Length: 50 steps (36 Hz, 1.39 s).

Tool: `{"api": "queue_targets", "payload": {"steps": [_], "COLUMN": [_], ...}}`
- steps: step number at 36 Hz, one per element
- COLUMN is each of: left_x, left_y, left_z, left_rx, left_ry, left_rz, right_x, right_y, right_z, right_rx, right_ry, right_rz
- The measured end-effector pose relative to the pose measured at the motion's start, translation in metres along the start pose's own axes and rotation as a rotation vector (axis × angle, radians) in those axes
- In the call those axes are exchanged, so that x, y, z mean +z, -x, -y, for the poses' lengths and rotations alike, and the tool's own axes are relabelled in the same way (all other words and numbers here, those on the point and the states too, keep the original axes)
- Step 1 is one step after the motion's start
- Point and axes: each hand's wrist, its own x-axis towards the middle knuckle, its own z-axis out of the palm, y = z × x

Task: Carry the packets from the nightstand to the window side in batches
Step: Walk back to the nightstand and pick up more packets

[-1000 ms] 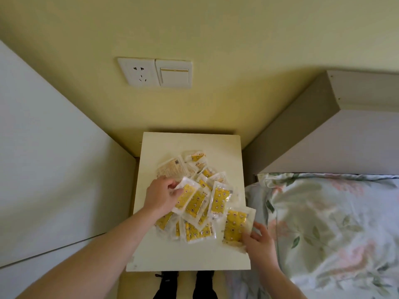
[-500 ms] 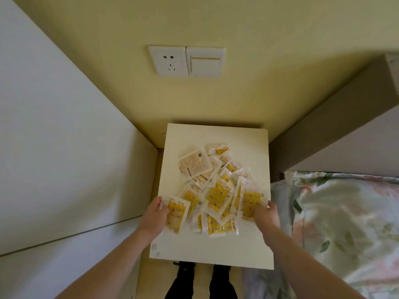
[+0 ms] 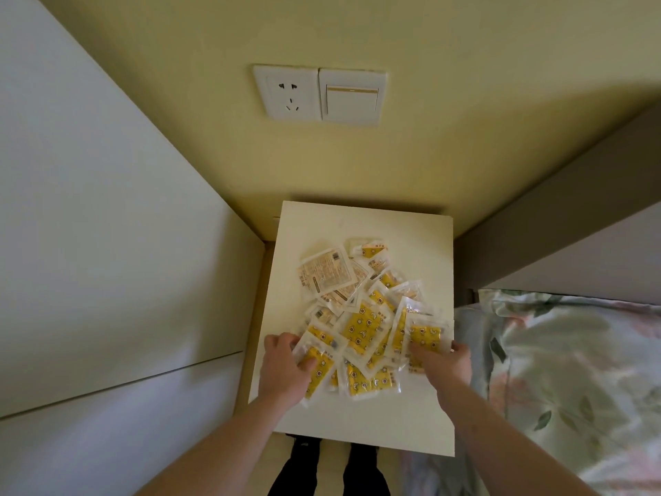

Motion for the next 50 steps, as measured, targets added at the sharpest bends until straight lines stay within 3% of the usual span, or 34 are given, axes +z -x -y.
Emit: {"api": "queue_targets", "payload": {"steps": [11, 19, 25, 38, 50], "left_x": [-0.01, -0.024, -0.036, -0.056, -0.057], "left_y": [0.013, 0.04, 0.061, 0.107, 0.13], "left_z": [0.005, 0.009, 0.008, -0.018, -0.032], "left_rx": [0.023, 0.02, -0.03, -0.002, 0.049], "left_ry": [0.011, 0.105, 0.189, 0.309, 0.308], "left_rz": [0.05, -0.007, -0.153, -0.202, -0.165], "right_x": [-0.007, -0.006, -0.005, -0.039, -0.051], "right_y": [-0.003, 0.003, 0.004, 0.021, 0.025], "right_z": [-0.006, 0.003, 0.01, -0.014, -0.036], "right_rx": [0.027, -0.006, 0.013, -0.022, -0.063], "right_ry": [-0.049, -0.124, -0.039, -0.14, 0.148], "right_rz": [0.077, 0.033, 0.101, 0.098, 0.172]}}
